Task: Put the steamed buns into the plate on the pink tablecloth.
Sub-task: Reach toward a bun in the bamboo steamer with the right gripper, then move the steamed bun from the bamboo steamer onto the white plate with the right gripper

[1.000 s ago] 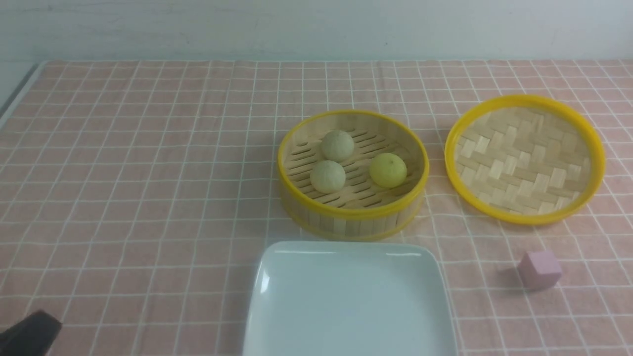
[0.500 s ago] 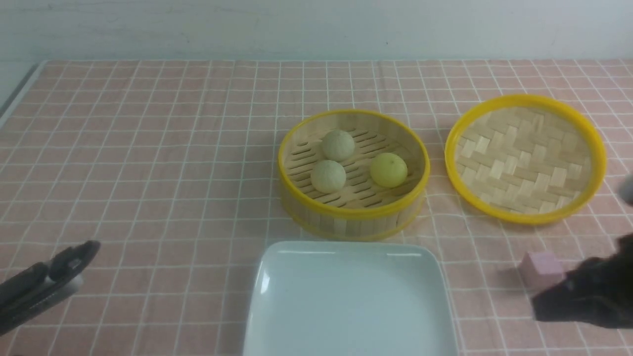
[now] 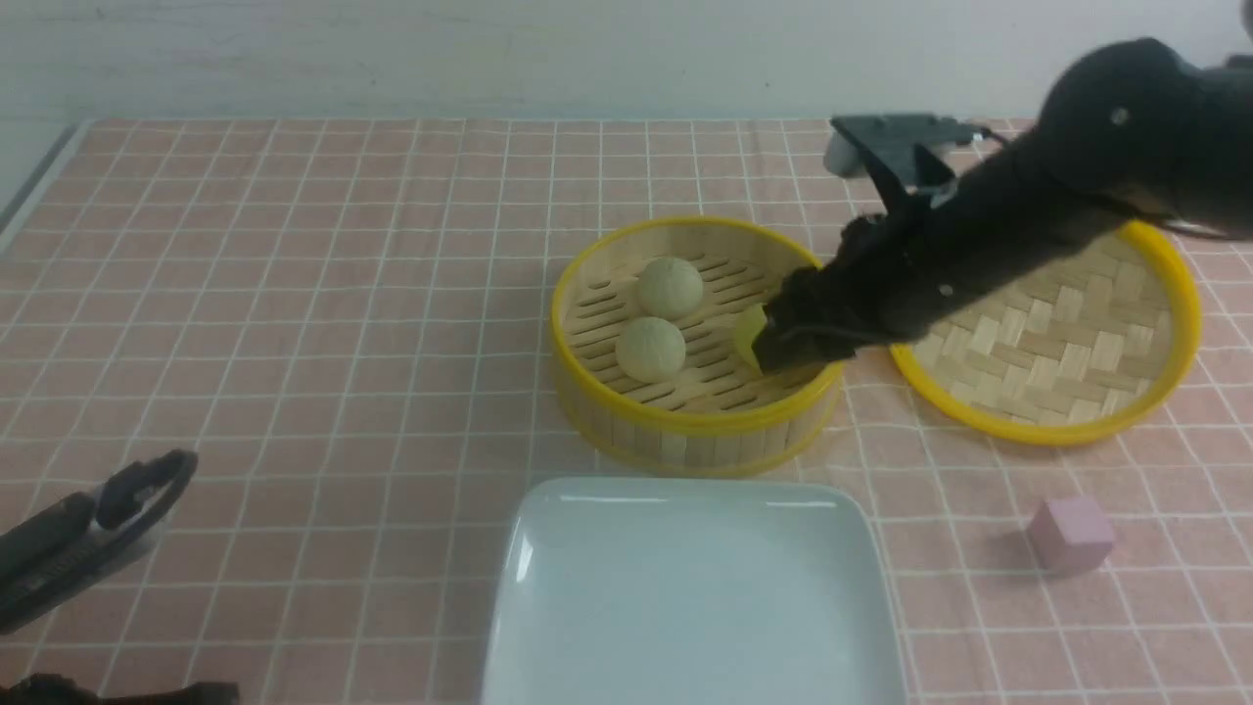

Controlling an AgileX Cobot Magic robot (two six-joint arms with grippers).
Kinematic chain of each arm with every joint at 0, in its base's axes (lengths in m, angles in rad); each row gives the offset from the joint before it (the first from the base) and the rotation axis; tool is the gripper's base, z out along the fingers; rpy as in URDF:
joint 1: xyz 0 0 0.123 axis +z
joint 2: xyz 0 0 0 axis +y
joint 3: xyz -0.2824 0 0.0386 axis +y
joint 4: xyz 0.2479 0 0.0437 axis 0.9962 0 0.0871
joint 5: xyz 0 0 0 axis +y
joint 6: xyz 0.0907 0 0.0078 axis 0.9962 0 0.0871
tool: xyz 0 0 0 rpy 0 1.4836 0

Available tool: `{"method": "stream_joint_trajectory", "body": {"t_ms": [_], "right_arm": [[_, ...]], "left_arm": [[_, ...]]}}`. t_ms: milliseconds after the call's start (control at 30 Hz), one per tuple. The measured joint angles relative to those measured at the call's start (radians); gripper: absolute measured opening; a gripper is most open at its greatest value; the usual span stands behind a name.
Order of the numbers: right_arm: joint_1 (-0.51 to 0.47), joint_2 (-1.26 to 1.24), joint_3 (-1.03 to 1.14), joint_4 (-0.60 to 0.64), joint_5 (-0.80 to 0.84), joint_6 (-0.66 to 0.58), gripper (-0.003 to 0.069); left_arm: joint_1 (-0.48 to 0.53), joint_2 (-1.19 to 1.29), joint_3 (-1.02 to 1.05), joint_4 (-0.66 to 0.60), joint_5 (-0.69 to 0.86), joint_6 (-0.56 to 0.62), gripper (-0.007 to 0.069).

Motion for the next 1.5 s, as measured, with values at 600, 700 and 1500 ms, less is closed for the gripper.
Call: {"method": "stream_joint_trajectory", "body": {"t_ms": [600,700,1500], "right_arm": [[0.000,0.289,-0.240,-0.264,-0.020,0.019,0.0092],[0.000,0.222,-0.238,-0.251,0.080,0.019,0.0013],[0.240,-0.039,0.278,-0.268,-0.019,0.285,0.0258]], "left_arm": [[0.000,0.000,0.000,-0.005,-0.002,-0.001,0.0051],[0.000,0.000,0.000,-0.005,-0.002,-0.001,0.0055],[0.000,0.000,0.000,-0.009,-0.002,-0.001,0.0087]]}}
